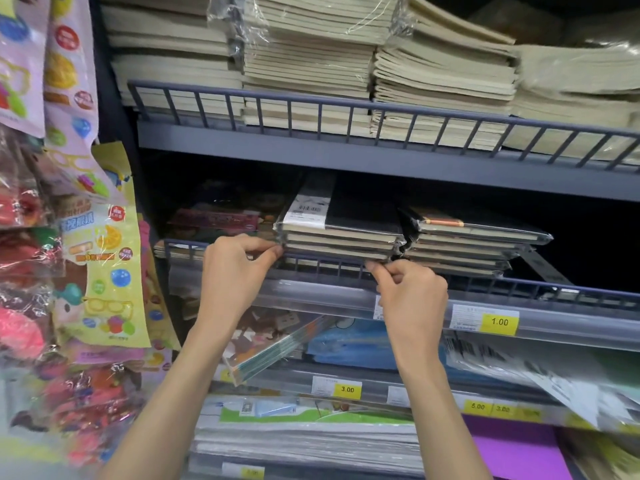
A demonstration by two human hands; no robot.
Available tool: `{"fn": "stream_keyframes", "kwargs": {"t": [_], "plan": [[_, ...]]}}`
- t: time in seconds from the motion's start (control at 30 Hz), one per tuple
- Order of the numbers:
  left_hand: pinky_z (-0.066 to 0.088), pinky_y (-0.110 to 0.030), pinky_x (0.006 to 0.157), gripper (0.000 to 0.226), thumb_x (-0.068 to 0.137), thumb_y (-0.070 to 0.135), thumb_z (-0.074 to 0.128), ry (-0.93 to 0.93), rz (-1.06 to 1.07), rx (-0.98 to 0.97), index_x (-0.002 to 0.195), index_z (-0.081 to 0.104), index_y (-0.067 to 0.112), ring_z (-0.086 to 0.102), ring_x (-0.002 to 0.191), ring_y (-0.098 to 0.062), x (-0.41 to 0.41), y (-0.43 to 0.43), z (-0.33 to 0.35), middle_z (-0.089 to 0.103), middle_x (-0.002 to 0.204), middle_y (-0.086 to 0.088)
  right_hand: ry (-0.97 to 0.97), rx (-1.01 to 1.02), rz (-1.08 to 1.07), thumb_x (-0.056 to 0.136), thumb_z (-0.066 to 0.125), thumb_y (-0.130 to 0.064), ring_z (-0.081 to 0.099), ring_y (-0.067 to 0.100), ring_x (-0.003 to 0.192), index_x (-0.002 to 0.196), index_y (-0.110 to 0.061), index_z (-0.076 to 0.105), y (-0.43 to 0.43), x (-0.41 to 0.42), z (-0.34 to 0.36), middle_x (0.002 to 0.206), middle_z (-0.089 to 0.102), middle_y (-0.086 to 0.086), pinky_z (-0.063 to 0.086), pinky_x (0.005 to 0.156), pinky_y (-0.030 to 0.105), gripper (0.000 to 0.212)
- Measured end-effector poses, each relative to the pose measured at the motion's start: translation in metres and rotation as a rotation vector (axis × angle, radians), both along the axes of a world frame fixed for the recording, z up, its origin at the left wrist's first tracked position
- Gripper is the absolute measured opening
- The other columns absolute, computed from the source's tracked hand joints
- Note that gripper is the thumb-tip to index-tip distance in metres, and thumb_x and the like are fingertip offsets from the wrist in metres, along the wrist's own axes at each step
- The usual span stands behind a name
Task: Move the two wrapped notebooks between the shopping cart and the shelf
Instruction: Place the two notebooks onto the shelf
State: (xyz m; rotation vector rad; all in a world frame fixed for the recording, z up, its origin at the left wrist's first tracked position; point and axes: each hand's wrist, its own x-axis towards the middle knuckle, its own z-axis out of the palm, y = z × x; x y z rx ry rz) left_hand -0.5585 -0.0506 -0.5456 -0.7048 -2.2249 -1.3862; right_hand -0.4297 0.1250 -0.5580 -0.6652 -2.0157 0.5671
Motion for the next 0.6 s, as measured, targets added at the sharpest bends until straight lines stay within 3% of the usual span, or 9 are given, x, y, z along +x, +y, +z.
{"fn": "stream_keyframes", "kwargs": {"t": [0.07, 0.23, 0.37, 0.6], "plan": [[0.042, -0.009, 0.072, 0.013, 0.085, 0.022, 0.077, 0.016, -0.013, 0.009, 0.096, 0.081, 0.016, 0.061, 0.079, 0.005, 0.0019, -0.0022, -0.0028, 0.072, 0.084, 0.009, -0.012, -0.01, 0.017, 0.089, 0.074, -0.034, 0.06, 0.023, 0.049, 0.066, -0.01, 0.072, -0.001, 0.0031, -0.0033, 0.051, 0.063, 0.004, 0.042, 0.048, 0.027, 0.033], [0.051, -0.022, 0.076, 0.016, 0.083, 0.027, 0.079, 0.013, -0.04, 0.019, 0.098, 0.081, 0.021, 0.065, 0.083, 0.0, 0.0065, -0.006, -0.0035, 0.071, 0.085, 0.012, 0.051, -0.034, 0.034, 0.088, 0.074, -0.037, 0.06, 0.005, 0.05, 0.077, -0.015, 0.078, -0.0042, 0.0111, -0.0045, 0.054, 0.064, -0.009, 0.046, 0.051, 0.018, 0.024], [0.05, -0.021, 0.074, 0.018, 0.084, 0.032, 0.078, 0.033, -0.034, 0.028, 0.098, 0.081, 0.021, 0.065, 0.083, 0.0, 0.0056, -0.0077, -0.003, 0.07, 0.086, 0.014, 0.087, -0.072, 0.046, 0.09, 0.071, -0.036, 0.064, 0.014, 0.05, 0.08, -0.014, 0.077, -0.0026, 0.0098, -0.0025, 0.058, 0.066, -0.007, 0.055, 0.053, 0.038, 0.025], [0.055, -0.037, 0.08, 0.017, 0.086, 0.032, 0.075, 0.018, -0.021, 0.057, 0.097, 0.081, 0.021, 0.067, 0.086, -0.007, 0.0048, 0.0014, -0.005, 0.073, 0.089, 0.011, 0.057, 0.006, -0.026, 0.091, 0.071, -0.04, 0.058, 0.022, 0.046, 0.061, -0.014, 0.07, 0.0008, 0.006, 0.0027, 0.047, 0.059, 0.0, 0.049, 0.049, 0.036, 0.039]]}}
